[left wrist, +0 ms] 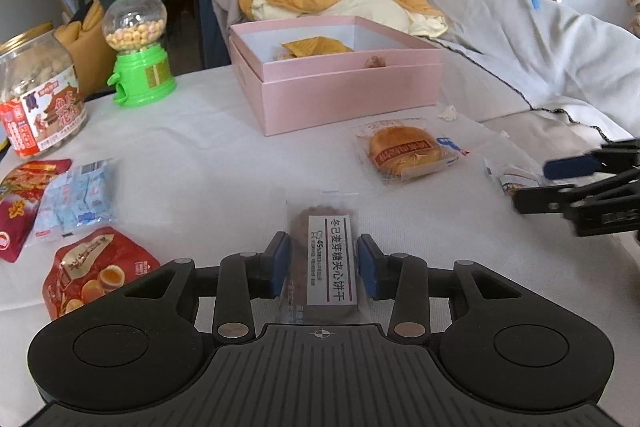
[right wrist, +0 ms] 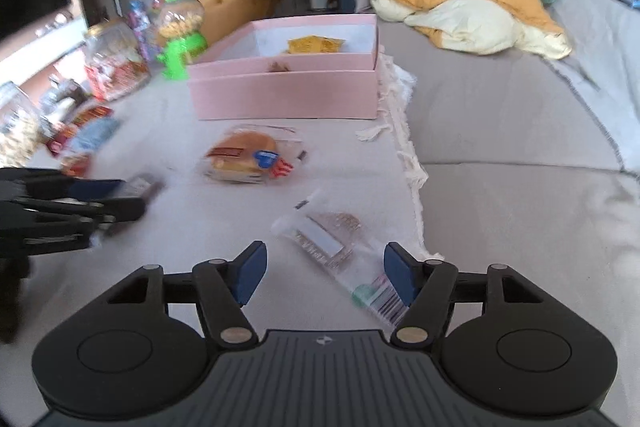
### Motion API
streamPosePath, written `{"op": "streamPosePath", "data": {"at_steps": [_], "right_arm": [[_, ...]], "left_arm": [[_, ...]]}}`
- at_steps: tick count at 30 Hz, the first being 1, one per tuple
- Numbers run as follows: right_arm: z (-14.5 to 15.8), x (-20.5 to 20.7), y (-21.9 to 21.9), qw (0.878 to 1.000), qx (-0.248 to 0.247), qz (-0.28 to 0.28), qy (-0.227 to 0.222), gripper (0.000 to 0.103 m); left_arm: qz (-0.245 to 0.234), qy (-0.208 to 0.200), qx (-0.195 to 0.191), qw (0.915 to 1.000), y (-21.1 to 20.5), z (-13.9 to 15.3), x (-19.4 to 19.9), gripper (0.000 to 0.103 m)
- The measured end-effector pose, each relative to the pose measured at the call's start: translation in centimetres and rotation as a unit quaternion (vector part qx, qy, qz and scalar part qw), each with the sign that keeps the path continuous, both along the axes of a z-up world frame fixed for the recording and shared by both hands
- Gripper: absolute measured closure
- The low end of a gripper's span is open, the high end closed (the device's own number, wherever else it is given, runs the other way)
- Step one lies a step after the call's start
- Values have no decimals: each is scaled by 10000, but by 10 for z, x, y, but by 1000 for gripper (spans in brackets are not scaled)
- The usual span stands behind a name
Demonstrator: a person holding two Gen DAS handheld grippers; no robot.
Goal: Organize snacks
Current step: 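Grasp the clear plastic packet with the right tool while the left tool holds the grey biscuit pack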
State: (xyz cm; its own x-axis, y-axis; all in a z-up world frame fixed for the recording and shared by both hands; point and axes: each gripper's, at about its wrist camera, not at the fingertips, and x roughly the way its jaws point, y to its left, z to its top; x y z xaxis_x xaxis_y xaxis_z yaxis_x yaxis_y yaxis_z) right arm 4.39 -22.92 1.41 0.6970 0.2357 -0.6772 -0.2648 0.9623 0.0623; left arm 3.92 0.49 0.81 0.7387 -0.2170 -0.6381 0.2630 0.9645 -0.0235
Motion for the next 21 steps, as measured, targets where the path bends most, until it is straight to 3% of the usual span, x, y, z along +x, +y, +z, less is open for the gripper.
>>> {"op": "streamPosePath", "data": {"at_steps": [4,6,9,14,17,18,19,21], "right_arm": [[-5,8,12,9989,-452,90,-59,38],[1,5,14,9986,-393,331,83,46],[11,-6,17,9966,-98,779,251,46],[6,-1,29,9973,-430,578,137,45],[-1,11,28,9985,-222,456,202,45],[0,13,28,9985,-211,442,240,51],[2,14,30,9983,-211,475,265,67],[7,8,32,9972,-140,669,297,67]], "left_arm": [[-19,-42,-4,10000,1,-1,-2,59],[-40,-70,2,10000,1,-2,-4,59],[-40,-75,-16,10000,1,-2,-4,59],[-41,-74,-19,10000,2,-2,-4,59],[-36,-74,-33,10000,2,-2,-4,59],[-35,-76,-30,10000,2,-2,-4,59],[-35,-76,-30,10000,2,-2,-4,59],[-29,-77,-25,10000,2,-2,-4,59]]}}
